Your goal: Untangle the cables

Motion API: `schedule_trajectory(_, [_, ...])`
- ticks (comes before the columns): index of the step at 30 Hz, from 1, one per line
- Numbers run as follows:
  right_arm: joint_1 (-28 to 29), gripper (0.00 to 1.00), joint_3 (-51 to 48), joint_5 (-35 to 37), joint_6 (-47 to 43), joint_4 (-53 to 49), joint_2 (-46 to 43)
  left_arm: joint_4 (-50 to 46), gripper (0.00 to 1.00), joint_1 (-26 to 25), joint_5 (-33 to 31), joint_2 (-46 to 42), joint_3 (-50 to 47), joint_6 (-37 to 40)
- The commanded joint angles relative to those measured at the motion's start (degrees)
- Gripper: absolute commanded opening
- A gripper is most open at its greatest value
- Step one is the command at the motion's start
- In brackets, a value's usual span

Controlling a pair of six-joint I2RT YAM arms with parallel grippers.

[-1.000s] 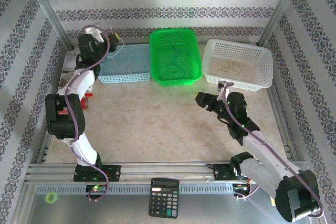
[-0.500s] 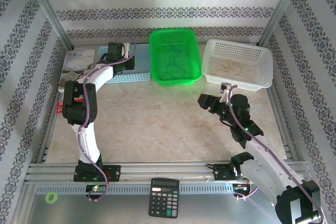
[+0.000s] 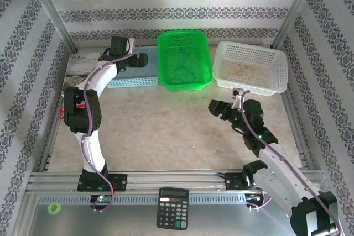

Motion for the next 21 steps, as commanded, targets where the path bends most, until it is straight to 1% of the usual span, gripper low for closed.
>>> schedule_trajectory(1, [-0.5,0.69,1.7,1.2,-2.1,-0.9,-1.0,-1.9,1.0,0.2,0.3,-5.9,1.6,0.3])
schedule_trajectory(5, [-0.9,0.79,2.6,2.4,-3.7,-2.7,-0.7,1.3,1.0,0.2,3.0,-13.0,-3.0,-1.7])
schedule_trajectory(9, [-1.1,0.98,3.5,4.4,-5.7,-4.8,0.4,6.2,1.0,0.2,5.1,-22.4,-11.9,-4.1])
schedule_trajectory(12, [-1.2,0.98,4.3,6.9,-7.7,-6.7,0.9,9.7,1.0,0.2,5.3,-30.3,-20.6,-5.1])
schedule_trajectory(14, [-1.3,0.98,5.0,10.4,-9.7,-8.2,1.5,11.0,1.0,0.1,4.1,-35.2,-26.2,-5.1])
schedule_trajectory(17, [-1.3,0.98,5.6,19.3,-11.5,-9.0,3.2,13.5,1.0,0.1,1.2,-42.9,-35.8,-4.1])
schedule_trajectory(21, [-1.3,0.98,4.2,30.0,-18.0,-5.0,6.4,20.3,1.0,0.2,-2.4,-52.8,-49.0,-3.0])
